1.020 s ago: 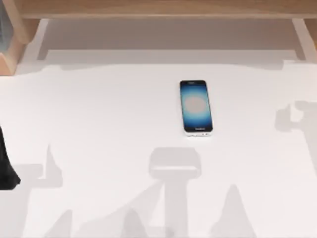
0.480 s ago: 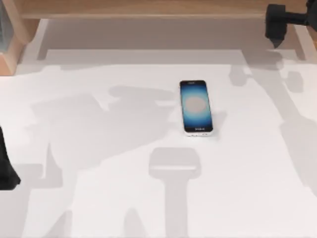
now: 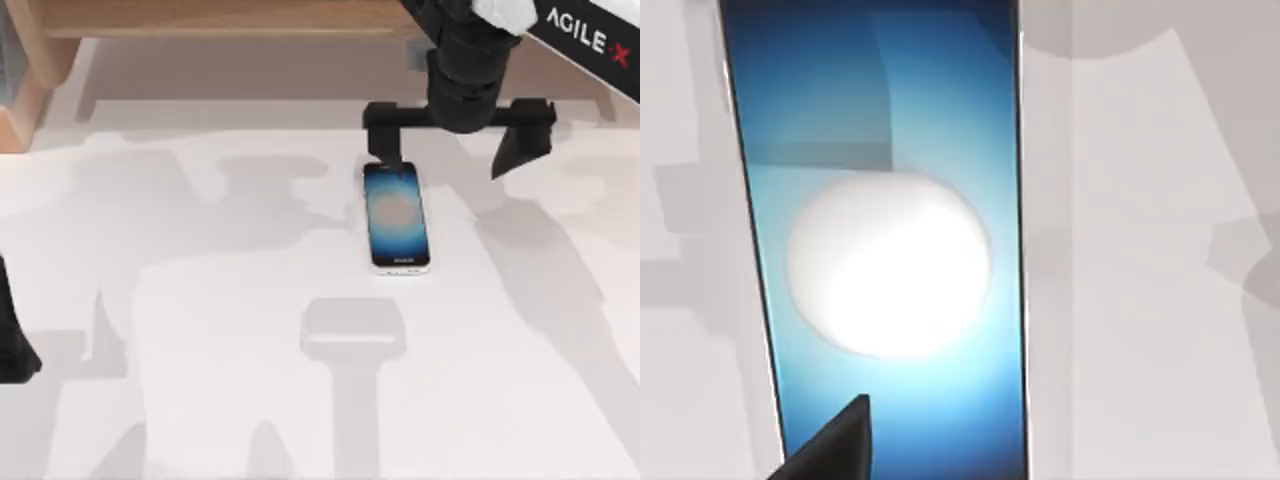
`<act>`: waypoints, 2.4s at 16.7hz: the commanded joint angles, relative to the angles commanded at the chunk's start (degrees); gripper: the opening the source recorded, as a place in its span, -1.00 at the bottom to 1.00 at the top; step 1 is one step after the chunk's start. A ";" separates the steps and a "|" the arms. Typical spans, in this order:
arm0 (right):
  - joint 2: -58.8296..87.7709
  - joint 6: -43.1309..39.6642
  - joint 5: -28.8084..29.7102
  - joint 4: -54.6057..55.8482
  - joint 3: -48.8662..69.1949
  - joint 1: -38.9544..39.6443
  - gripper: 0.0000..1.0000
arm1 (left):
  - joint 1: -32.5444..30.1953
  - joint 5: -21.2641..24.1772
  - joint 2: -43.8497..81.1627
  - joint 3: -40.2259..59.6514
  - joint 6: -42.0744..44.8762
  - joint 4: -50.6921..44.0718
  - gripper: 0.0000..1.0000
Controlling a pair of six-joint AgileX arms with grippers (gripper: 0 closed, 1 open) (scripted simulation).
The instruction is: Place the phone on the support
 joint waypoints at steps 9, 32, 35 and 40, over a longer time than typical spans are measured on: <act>6.15 1.61 -0.52 -0.92 7.85 4.09 1.00 | 0.00 0.00 0.00 0.00 0.00 0.00 1.00; 9.98 1.27 -0.50 13.76 -2.98 3.73 -0.21 | 0.00 0.00 0.00 0.00 0.00 0.00 1.00; 9.98 1.27 -0.50 13.76 -2.98 3.73 -0.66 | 0.00 0.00 0.00 0.00 0.00 0.00 1.00; 9.98 1.27 -0.50 13.76 -2.98 3.73 -1.00 | 0.00 0.00 0.00 0.00 0.00 0.00 1.00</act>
